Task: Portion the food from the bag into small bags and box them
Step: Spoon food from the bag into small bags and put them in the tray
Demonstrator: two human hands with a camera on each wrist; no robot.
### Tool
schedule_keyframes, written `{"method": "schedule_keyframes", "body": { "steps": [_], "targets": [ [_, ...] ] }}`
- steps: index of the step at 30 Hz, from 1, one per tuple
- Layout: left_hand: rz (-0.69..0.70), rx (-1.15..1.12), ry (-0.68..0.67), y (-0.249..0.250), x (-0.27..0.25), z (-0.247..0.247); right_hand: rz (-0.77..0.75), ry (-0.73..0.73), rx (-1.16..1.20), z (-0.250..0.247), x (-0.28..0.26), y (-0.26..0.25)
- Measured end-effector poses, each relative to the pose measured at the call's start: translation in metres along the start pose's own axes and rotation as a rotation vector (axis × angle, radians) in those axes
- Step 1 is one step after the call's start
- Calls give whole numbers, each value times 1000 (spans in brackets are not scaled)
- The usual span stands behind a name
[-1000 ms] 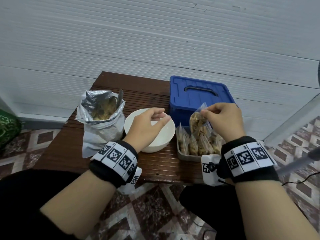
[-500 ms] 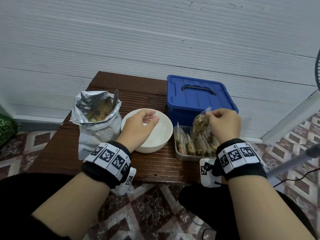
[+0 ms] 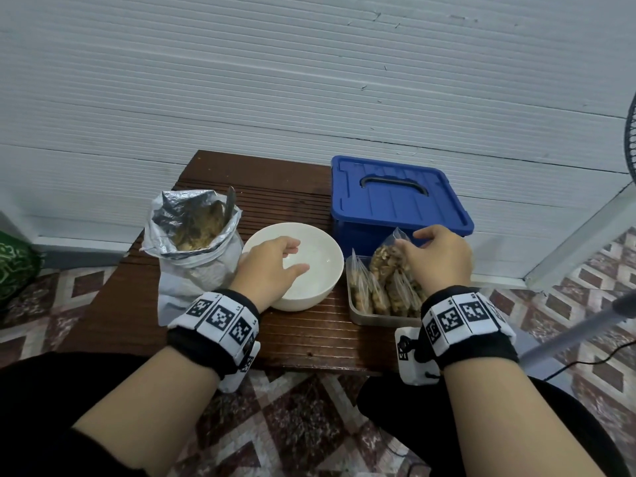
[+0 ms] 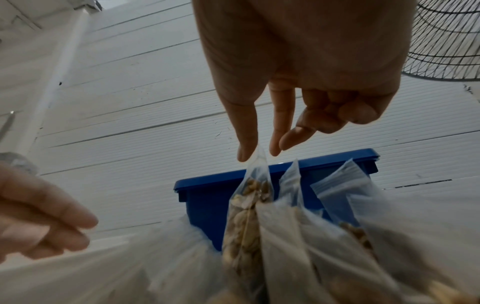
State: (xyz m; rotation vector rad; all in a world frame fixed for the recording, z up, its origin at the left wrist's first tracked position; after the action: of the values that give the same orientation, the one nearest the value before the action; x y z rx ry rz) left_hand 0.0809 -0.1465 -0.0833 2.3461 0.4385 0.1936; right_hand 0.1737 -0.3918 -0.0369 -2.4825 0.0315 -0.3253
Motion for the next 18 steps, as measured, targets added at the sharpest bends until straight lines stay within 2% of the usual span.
{"method": "schedule_keyframes", "body": {
  "steps": [5, 8, 12, 18],
  "targets": [
    [-4, 390, -152, 1, 5, 13, -5, -22, 64, -1, 2, -2],
    [-43, 525, -258, -1, 8, 21, -11, -33, 78, 1, 0, -3],
    [-84, 615, -376, -3, 13, 31, -12, -45, 116, 0, -4, -7],
    [-99, 601, -381, -8, 19, 39, -14, -74, 165, 4, -6, -9]
  ]
}}
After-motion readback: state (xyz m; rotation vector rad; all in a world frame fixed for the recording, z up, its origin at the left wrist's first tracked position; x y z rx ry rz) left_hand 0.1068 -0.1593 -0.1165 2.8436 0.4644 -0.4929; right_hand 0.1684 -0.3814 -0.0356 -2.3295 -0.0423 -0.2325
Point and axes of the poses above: each hand's wrist, its own x-axis towards the middle knuckle, its own z-axis out of the palm, y = z × x, the point moved 7 cm from there along x, towards the middle knuckle, and after that the axes turned 2 degrees about y, right-handed, at the moved point
